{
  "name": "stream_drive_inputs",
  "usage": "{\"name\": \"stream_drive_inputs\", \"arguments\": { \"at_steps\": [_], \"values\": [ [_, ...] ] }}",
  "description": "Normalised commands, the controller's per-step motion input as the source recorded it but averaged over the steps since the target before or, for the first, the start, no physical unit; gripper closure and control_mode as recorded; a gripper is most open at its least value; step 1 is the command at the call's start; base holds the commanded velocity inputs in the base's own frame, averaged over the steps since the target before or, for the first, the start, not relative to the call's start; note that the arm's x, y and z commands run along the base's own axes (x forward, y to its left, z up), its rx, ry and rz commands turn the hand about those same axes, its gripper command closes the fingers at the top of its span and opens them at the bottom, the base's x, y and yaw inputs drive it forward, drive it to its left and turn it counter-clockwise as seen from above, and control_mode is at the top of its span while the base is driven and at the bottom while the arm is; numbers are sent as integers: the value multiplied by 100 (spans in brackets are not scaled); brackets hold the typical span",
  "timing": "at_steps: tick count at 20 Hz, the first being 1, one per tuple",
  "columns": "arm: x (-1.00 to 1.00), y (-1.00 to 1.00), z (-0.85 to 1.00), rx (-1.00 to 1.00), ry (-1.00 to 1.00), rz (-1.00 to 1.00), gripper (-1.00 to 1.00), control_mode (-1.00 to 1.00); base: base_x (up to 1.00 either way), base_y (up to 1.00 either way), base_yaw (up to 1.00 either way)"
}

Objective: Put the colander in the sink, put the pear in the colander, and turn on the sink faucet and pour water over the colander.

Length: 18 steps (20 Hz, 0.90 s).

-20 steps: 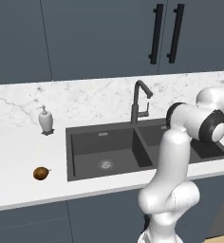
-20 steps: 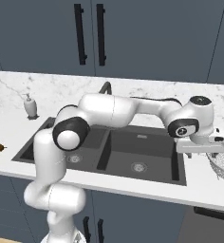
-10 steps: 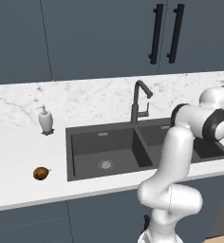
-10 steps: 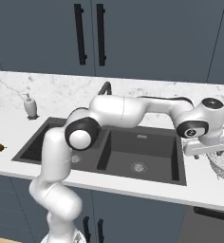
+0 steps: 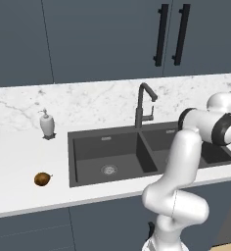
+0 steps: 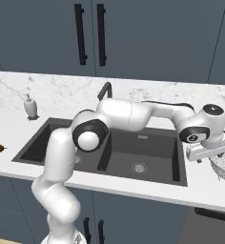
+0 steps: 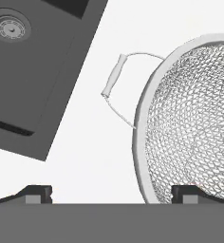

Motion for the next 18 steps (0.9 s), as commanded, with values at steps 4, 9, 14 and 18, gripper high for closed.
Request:
{"name": "stream_drive_inputs", "arguments": {
  "at_steps": [4, 9, 14, 18],
  "values": [
    [39, -11, -34, -5, 2, 0, -100, -100, 0, 0, 0],
    [37, -19, -25, -3, 3, 0, -100, -100, 0, 0, 0],
    [28, -40, -17, 0, 0, 0, -100, -100, 0, 0, 0],
    [19, -44, -15, 0, 1, 0, -100, -100, 0, 0, 0]
  ]
}}
